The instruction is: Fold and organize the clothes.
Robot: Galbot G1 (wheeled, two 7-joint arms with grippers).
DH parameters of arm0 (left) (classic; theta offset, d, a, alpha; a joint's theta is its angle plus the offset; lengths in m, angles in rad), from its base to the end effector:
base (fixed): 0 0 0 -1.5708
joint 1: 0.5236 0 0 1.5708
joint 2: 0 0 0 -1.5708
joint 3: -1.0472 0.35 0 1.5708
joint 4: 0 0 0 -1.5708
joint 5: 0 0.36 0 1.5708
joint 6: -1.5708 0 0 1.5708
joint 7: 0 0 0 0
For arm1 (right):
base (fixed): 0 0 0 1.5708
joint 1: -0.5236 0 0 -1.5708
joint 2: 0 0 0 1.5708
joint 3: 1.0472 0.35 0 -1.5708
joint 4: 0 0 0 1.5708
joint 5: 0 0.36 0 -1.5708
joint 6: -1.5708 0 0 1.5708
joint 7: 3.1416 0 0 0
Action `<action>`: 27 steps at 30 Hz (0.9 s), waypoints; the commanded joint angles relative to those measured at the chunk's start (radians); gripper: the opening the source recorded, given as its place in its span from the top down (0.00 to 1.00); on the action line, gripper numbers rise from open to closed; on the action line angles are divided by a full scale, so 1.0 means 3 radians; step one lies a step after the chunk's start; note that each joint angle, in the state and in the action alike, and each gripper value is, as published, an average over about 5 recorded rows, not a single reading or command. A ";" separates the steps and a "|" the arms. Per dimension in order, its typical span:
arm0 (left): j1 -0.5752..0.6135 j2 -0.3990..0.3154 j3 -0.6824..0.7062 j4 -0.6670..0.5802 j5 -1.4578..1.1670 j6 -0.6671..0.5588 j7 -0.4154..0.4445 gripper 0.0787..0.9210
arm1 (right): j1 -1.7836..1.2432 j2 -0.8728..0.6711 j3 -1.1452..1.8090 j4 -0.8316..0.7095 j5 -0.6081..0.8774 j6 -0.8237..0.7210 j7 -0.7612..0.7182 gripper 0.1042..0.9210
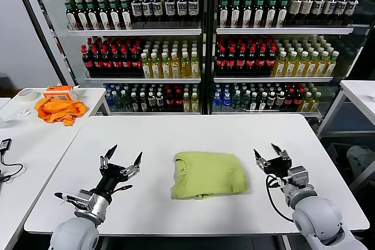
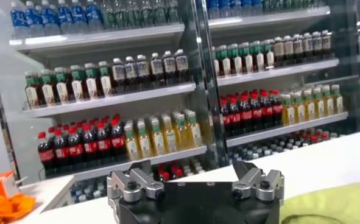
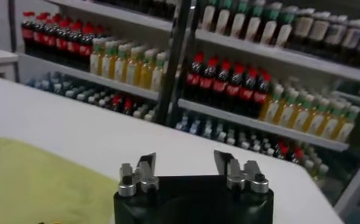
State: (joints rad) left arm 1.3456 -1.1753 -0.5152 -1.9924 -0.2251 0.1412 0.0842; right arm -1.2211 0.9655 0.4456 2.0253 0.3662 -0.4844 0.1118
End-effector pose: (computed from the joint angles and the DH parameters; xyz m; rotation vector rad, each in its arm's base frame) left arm 0.2586 0.0755 -0.2764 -0.3588 -3.0669 -0.2350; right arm 0.2878 -0.0885 -0.2254 0.1908 -2.8399 0.3921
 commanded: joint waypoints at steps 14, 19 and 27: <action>-0.0424 -0.0065 0.0217 0.0274 0.0301 -0.0125 0.0030 0.12 | -0.0030 0.0056 0.0385 -0.0514 -0.0098 0.0951 0.0108 0.12; -0.0469 -0.0197 0.0226 0.0376 0.0257 -0.0173 0.0101 0.12 | -0.0045 0.0022 0.0415 -0.0503 -0.0067 0.0955 0.0079 0.12; -0.0541 -0.0260 0.0159 0.0486 0.0261 -0.0198 0.0213 0.12 | 0.0001 0.0009 0.0316 -0.0644 -0.0549 0.1088 0.0166 0.12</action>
State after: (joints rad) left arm 1.2260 -1.2265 -0.4632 -1.9009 -0.1570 0.0967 0.1061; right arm -1.2303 0.9670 0.5511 1.8946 0.3239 -0.2338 0.1383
